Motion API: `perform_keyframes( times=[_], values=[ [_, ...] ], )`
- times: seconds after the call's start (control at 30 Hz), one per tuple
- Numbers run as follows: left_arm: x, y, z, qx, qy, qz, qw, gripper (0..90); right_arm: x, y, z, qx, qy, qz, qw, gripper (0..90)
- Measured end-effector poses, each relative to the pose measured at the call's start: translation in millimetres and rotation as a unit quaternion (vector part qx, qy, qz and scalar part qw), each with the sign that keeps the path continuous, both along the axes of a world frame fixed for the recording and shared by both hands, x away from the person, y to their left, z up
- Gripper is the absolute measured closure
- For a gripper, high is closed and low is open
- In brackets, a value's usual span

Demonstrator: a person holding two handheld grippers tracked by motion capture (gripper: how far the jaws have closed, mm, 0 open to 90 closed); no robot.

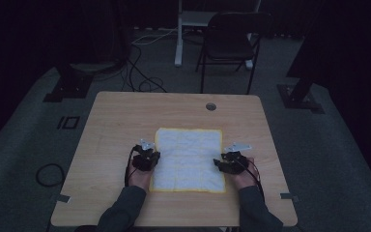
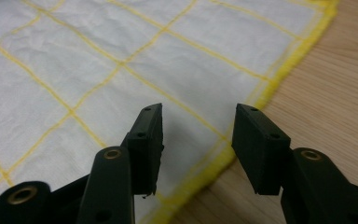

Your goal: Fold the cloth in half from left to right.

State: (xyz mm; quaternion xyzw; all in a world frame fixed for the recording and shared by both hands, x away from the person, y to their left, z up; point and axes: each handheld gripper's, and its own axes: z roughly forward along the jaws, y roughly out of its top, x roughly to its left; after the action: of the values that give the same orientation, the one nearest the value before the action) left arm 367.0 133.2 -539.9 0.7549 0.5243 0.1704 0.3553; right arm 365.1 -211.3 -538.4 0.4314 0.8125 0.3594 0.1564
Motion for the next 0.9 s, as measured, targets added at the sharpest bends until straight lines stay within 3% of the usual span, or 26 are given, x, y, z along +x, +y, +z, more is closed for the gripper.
perform_keyframes(
  times=[0.43, 0.9],
  values=[
    [1.3, 17.4, 1.2, -0.009, 0.006, 0.019, 0.9998, 86.9, -5.8, -12.6, 6.7, 0.001, -0.006, -0.010, 0.9999, 52.1],
    [-1.5, 17.2, 21.4, -0.067, -0.015, -0.007, 0.9976, 87.0, -12.1, -23.4, 6.9, -0.002, -0.006, -0.019, 0.9998, 51.9]
  ],
)
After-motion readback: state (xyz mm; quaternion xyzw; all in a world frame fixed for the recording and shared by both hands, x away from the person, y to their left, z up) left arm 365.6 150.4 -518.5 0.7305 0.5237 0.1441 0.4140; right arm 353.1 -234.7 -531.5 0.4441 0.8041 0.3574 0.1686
